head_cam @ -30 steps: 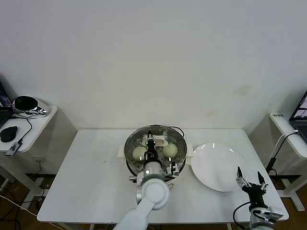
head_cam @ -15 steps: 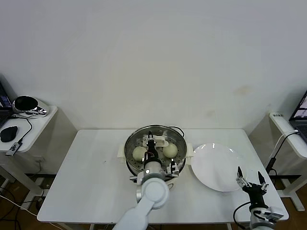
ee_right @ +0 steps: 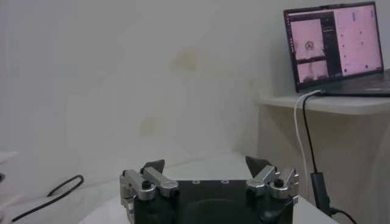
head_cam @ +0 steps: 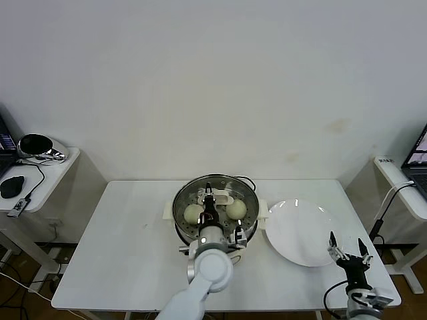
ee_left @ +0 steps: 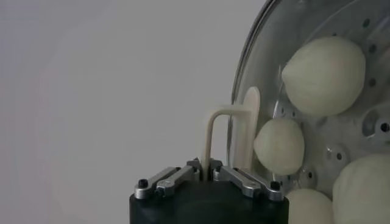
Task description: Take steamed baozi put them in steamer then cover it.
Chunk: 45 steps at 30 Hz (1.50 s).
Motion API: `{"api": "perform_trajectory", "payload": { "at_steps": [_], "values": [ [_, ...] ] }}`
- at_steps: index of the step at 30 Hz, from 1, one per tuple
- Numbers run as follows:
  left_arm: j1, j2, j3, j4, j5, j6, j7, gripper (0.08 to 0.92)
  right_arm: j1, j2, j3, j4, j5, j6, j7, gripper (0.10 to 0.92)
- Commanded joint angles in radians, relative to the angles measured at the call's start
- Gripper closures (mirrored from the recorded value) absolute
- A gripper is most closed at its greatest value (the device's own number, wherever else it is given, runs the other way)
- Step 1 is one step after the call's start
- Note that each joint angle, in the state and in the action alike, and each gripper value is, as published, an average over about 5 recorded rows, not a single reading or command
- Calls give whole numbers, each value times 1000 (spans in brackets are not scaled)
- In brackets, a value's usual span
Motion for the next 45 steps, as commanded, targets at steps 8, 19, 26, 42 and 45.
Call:
{"api": "perform_trajectory", "payload": {
  "at_steps": [8,19,26,42,45],
  "values": [
    [9,2,0,-7,-37,-17,-39,851,-1,3,-2,-4,-3,4,-2,203],
    [33,20,4,-87,-18,-18,-37,597,-2,3,-3,-5,-4,5,-4,203],
    [62,40,19,-173,-18,-15,-9,397,0,4,-3,-7,-5,4,-4,203],
    [180,111,-47,-470,-209,-49,1,177,-17,6,-18,22,-7,-14,1,203],
    [217,154,-167,-550,-439,-110,-28,177,-42,11,-31,55,-18,-30,8,203]
  ]
}}
